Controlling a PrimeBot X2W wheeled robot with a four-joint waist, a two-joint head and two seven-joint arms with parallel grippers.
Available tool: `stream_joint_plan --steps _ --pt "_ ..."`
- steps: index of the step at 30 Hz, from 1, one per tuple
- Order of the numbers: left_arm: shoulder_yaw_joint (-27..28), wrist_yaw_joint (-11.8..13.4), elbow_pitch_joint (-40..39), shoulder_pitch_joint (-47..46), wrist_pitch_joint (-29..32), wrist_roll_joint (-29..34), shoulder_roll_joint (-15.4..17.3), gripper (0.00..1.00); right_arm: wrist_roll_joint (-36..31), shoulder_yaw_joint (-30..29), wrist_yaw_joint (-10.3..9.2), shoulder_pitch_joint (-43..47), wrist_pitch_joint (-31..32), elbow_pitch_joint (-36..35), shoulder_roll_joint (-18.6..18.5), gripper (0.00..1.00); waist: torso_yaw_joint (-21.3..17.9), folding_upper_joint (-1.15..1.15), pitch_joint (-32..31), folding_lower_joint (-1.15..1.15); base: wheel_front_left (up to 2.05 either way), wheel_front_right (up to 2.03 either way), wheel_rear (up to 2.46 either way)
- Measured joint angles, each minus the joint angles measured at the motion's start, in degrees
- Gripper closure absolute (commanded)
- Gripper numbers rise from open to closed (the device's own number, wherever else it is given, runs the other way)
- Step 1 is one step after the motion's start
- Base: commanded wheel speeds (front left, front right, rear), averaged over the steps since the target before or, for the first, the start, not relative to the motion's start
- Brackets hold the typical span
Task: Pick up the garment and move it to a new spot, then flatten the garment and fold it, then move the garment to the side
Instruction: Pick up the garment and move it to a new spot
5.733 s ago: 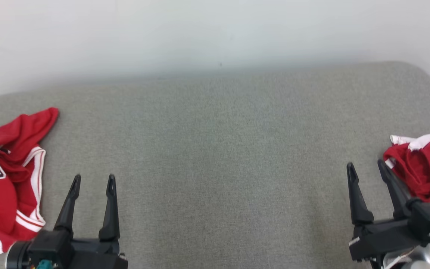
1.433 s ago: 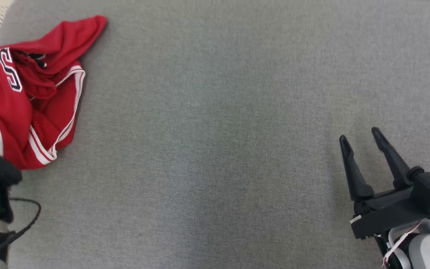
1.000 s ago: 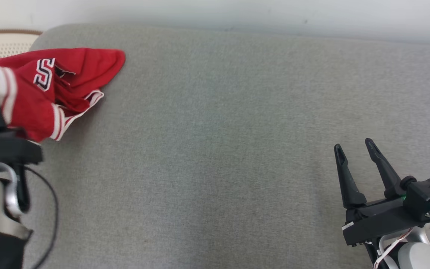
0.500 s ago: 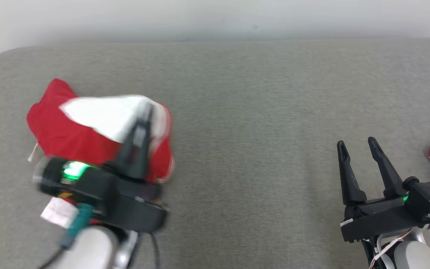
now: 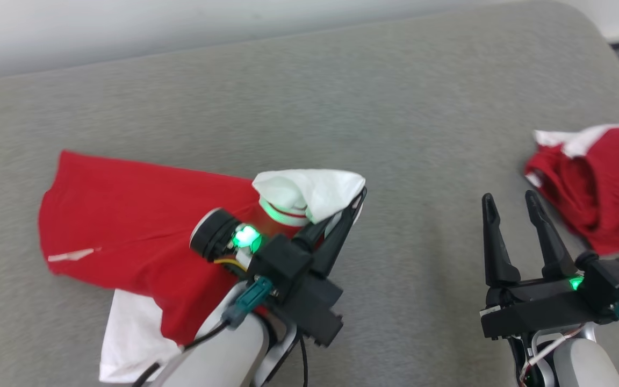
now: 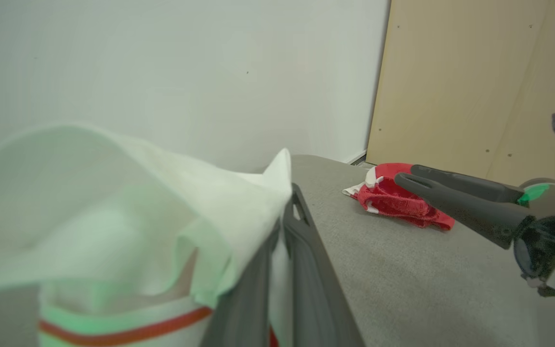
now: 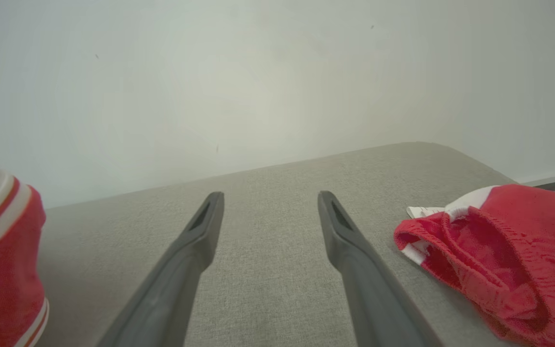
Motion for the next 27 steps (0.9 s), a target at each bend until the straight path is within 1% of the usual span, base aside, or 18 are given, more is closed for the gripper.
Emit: stream_joint_plan --steps 2,5,9,13,14,15,16,19,21,24,27 --pt "-0.53 -0.26 2.48 -2.07 -0.04 -0.23 -0.56 1.00 0.33 0.02 0.00 -0.15 -0.66 0.62 0.42 0.00 -2.09 0.00 0.55 0.01 0.00 0.00 0.00" --pt "-0.81 -0.83 6.88 -4.52 -0.37 -3.04 -1.24 1.00 1.02 -0.05 0.00 -0.44 -1.45 1.66 1.08 0.00 -5.33 0.00 1.41 0.01 0.00 0.00 0.00" --pt "-1.33 -1.05 13.88 -7.98 -1.22 -5.25 -1.55 1.00 1.71 0.00 0.00 -0.74 -2.43 3.12 1.76 0.00 -9.45 0.00 2.67 0.01 0.00 0.00 0.00" --pt "-2.55 -1.44 21.08 -10.22 -2.34 -7.42 -1.78 1.00 1.85 -0.09 0.00 -0.77 -3.16 4.20 2.14 0.00 -12.66 0.00 3.98 0.01 0.00 0.00 0.00" --pt "-2.72 -1.43 22.47 -10.56 -2.76 -8.75 -1.77 1.00 1.92 -0.11 0.00 -0.82 -3.20 4.44 2.20 0.00 -13.25 0.00 4.34 0.01 0.00 0.00 0.00" --pt "-3.14 -1.59 23.72 -10.69 -2.56 -11.52 -1.74 0.66 2.03 -0.15 0.00 -0.91 -3.26 4.71 2.26 0.00 -13.70 0.00 4.71 0.01 0.00 0.00 0.00" --pt "-3.71 -2.09 24.35 -10.67 -2.42 -14.73 -1.67 0.00 2.08 -0.03 0.00 -1.02 -3.45 4.94 2.33 0.00 -14.02 0.00 5.08 0.01 0.00 0.00 0.00" --pt "-6.68 -1.46 25.27 -11.46 -3.92 -17.48 -1.80 0.00 2.07 -0.11 0.00 -1.43 -3.67 5.32 2.40 0.00 -14.28 0.00 5.81 0.01 0.00 0.00 0.00" --pt "-8.54 -0.68 25.79 -12.26 -4.86 -17.67 -1.76 0.00 2.07 -0.11 0.00 -1.76 -3.69 5.41 2.25 0.00 -13.90 0.00 5.87 0.01 0.00 0.00 0.00" --pt "-11.46 0.78 25.24 -12.86 -6.27 -17.19 -1.75 0.00 2.04 -0.35 0.00 -1.95 -3.75 5.44 2.09 0.00 -12.92 0.00 5.61 0.01 0.00 0.00 0.00" --pt "-13.70 2.63 23.93 -13.07 -6.99 -15.00 -1.75 0.00 1.85 -0.82 0.00 -1.89 -3.75 5.31 1.81 0.00 -11.51 0.00 4.91 0.01 0.00 0.00 0.00"
